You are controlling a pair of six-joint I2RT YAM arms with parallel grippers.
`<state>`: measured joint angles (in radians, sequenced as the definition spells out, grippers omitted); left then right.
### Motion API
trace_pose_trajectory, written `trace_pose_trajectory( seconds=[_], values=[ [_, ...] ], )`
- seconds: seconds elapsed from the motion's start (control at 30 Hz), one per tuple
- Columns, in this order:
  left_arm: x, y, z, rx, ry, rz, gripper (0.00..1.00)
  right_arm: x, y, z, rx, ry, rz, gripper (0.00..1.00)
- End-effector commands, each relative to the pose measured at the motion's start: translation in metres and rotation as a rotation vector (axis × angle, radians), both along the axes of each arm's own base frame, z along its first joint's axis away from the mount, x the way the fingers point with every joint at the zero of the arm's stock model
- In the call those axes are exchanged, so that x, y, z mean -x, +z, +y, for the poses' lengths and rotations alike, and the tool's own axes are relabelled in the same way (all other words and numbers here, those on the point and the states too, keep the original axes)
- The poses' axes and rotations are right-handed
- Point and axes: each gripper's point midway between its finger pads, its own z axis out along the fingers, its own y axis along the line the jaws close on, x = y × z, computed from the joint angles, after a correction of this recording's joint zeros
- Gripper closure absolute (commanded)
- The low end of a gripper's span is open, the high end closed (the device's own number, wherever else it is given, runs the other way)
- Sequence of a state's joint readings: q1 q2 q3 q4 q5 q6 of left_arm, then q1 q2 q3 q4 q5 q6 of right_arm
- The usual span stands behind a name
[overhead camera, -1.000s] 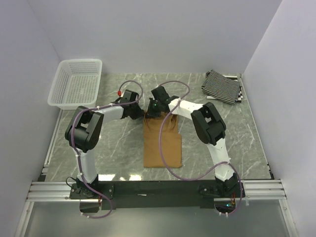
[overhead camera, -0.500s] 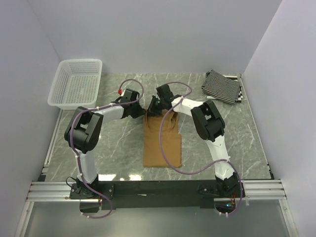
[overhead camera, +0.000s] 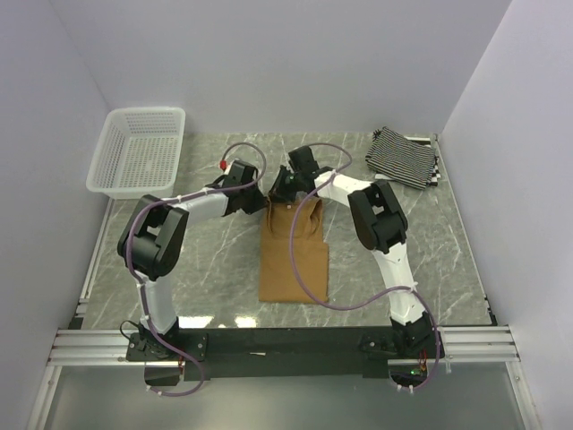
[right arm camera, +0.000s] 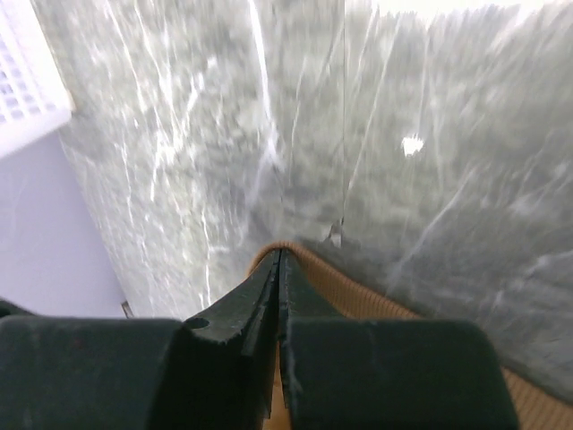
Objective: Fold and stack the tank tops
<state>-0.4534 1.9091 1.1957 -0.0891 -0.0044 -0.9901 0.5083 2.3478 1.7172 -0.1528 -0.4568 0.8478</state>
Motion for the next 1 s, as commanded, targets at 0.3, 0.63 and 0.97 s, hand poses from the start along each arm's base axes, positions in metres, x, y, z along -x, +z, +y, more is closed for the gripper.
trace_pose_trajectory(
  seconds=[0.3, 0.63, 0.97],
  values=[
    [-0.009, 0.001, -0.024, 0.024, -0.029, -0.019, 0.99, -0.042, 0.037, -0.032, 0.076, -0.07, -0.136, 0.85],
    [-0.019, -0.025, -0.016, -0.05, 0.018, 0.024, 0.99, -0.045, 0.086, -0.1, 0.264, -0.181, -0.234, 0.77],
    [-0.034, -0.007, 0.007, -0.108, 0.135, -0.018, 0.99, 0.022, 0.072, -0.179, 0.534, -0.259, -0.246, 0.75]
  ],
)
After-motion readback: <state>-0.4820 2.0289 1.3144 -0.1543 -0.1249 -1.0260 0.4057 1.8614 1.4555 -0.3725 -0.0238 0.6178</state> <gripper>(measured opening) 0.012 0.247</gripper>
